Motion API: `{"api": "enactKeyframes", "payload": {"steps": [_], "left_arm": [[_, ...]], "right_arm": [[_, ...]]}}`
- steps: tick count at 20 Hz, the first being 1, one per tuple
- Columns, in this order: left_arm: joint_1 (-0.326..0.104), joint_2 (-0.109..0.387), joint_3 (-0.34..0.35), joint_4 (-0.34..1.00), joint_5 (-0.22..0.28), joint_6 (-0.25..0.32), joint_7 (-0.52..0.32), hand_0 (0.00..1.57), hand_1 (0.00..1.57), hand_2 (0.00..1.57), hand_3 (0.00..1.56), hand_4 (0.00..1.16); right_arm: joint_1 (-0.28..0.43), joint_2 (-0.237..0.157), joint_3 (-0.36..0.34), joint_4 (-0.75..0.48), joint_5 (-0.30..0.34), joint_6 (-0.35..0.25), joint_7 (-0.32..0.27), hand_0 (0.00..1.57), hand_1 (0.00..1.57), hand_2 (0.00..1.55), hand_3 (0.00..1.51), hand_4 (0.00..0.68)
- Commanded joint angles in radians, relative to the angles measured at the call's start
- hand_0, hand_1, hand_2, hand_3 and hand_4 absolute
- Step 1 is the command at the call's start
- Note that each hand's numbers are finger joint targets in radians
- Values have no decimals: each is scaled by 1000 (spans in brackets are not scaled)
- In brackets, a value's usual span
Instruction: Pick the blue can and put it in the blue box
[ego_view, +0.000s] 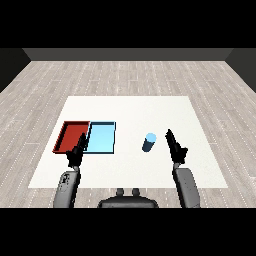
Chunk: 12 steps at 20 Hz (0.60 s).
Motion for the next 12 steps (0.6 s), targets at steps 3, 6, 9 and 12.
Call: {"api": "enactKeyframes", "payload": {"steps": [3,6,9,12], "left_arm": [[-19,-9,17,-1,-14,-4,-17,0,0,0,0,0],[-25,-11,11,-50,-22,12,28,0,0,0,0,0],[-59,-43,46,-74,123,-82,-214,0,0,0,0,0],[-82,-15,79,-34,142,-107,-225,0,0,0,0,0]], "right_arm": [[-29,35,6,34,48,-27,21,0,0,0,0,0],[-80,78,28,109,105,-97,31,0,0,0,0,0],[-52,94,38,42,-74,39,-190,0,0,0,0,0],[-50,80,2,96,-99,94,-250,0,0,0,0,0]]}}
